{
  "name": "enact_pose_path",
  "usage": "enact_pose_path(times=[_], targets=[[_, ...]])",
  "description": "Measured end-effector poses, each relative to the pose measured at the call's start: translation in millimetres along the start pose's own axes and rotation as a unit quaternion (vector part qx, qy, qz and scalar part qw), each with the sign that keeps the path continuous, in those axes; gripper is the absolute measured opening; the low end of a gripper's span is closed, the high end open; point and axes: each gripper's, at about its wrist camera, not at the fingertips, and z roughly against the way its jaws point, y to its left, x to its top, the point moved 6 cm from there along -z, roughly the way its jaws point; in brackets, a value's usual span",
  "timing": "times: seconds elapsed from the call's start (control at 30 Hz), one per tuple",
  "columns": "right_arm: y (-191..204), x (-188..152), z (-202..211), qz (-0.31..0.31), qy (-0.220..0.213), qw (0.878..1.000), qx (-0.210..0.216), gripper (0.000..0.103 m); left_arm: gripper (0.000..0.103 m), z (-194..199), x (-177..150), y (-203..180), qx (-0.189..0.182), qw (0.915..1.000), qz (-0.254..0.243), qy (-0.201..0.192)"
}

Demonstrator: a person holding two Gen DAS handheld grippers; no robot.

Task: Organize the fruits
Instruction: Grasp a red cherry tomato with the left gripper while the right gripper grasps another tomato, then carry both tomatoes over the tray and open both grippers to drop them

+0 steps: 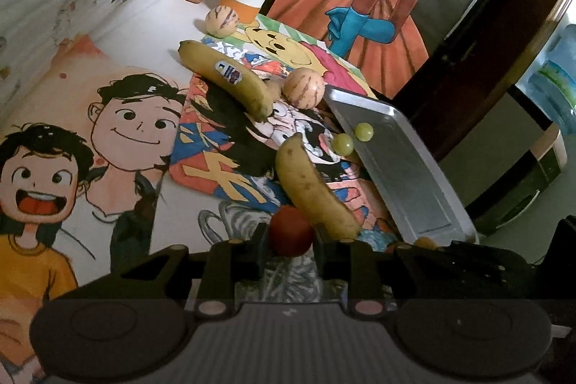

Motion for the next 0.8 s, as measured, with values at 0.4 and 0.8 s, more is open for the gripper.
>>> enact_pose_path(times=[0.4,0.8], targets=[[-35.0,3.0,30.4,-0.043,-0.046,0.997,-0.049,0.033,0.029,4.9,-1.0,-50.3,-0.047,0.9984,-0.029,-0.006],[-89.3,-12.9,54.0,-0.087,-0.056,0.987,-0.125,0.033,0.029,-41.4,4.3,-113.0,-0.095,0.9926,-0.074,0.021]])
